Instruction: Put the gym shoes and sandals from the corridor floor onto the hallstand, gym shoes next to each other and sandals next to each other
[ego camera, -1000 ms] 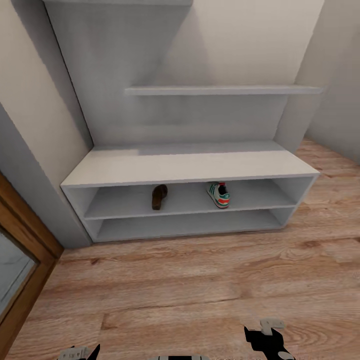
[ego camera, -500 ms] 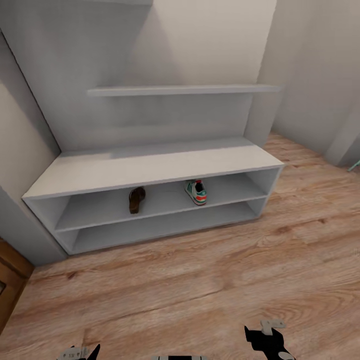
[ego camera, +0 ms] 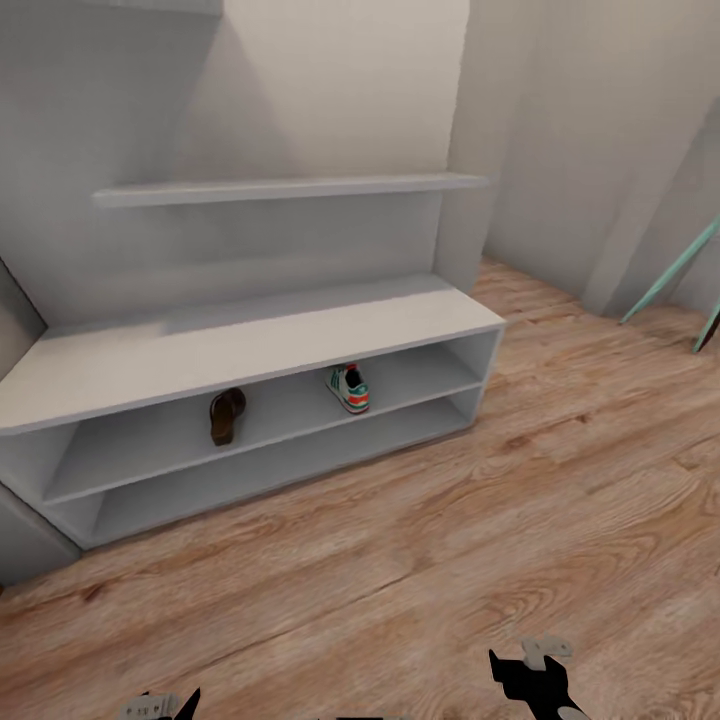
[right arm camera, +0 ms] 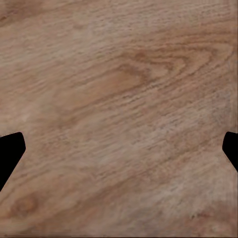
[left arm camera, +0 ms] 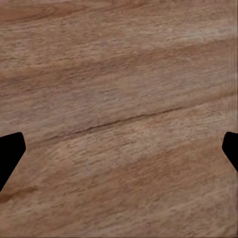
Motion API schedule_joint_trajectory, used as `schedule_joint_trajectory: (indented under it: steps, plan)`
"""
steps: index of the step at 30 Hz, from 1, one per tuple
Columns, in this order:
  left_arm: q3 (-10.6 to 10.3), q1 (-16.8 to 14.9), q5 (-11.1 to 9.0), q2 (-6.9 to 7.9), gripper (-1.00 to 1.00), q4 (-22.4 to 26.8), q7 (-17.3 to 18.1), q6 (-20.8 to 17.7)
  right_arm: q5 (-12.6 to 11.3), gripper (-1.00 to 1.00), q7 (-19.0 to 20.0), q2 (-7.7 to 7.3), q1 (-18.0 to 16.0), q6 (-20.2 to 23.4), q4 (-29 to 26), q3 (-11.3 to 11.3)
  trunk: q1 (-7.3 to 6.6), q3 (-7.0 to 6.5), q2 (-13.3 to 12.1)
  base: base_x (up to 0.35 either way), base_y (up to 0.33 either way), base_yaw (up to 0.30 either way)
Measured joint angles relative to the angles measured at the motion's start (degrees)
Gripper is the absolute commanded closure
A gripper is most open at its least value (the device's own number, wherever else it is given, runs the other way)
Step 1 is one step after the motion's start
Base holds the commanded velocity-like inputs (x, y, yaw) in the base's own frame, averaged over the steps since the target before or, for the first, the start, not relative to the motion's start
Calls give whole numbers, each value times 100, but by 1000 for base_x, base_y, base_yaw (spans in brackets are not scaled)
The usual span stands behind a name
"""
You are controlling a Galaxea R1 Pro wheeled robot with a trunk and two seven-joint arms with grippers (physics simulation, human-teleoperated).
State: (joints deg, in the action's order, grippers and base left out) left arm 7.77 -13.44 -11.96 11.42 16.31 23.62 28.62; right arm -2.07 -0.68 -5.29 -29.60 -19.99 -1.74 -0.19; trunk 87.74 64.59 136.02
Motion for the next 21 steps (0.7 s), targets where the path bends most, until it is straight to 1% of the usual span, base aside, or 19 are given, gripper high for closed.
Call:
schedule_joint_trajectory:
  steps: [21]
  plan:
    - [-1, 0, 1, 0, -100, -1, 0, 0, -8, -100, -10, 0, 9, -3, 0, -8, -461, -377, -842, 0, 0, -300]
